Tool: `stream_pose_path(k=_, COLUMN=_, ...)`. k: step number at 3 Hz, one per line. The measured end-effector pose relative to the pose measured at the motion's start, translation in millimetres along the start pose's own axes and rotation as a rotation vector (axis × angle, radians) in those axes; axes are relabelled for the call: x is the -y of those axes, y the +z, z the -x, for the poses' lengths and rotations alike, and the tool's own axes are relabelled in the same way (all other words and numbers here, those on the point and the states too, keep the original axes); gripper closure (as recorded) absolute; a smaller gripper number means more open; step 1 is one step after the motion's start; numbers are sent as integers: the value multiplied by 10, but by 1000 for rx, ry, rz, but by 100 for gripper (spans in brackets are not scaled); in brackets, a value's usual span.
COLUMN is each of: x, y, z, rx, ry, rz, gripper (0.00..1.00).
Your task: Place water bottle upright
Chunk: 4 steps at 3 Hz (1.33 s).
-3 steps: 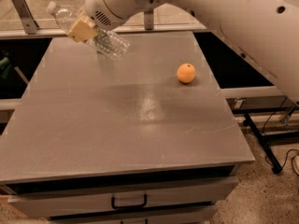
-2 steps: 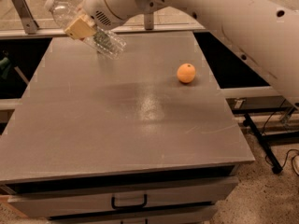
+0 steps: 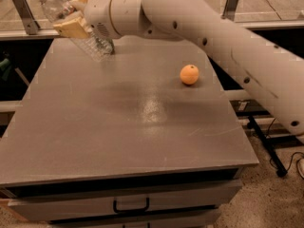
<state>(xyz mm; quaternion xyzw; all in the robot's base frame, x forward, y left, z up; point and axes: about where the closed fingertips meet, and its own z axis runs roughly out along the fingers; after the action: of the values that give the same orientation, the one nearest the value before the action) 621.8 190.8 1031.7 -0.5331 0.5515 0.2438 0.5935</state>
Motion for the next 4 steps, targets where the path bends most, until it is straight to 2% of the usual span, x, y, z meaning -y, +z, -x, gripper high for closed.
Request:
stream_pose_path(k=1, x=-72, y=38, z=47, rx=144, ry=25, rz=-22, gripper=100)
stream_pose_path(k=2, x=-224, y=44, z=-81, rx=221, ry=86, rz=-36, gripper=100)
stream_pose_path(k=3, x=-359, y=-19, z=-319, rx=275, ry=159, rz=-60, gripper=100)
stream_pose_path(k=4, x=-385, y=-7, z=-291, rx=283, ry=163, rz=-54, gripper=100)
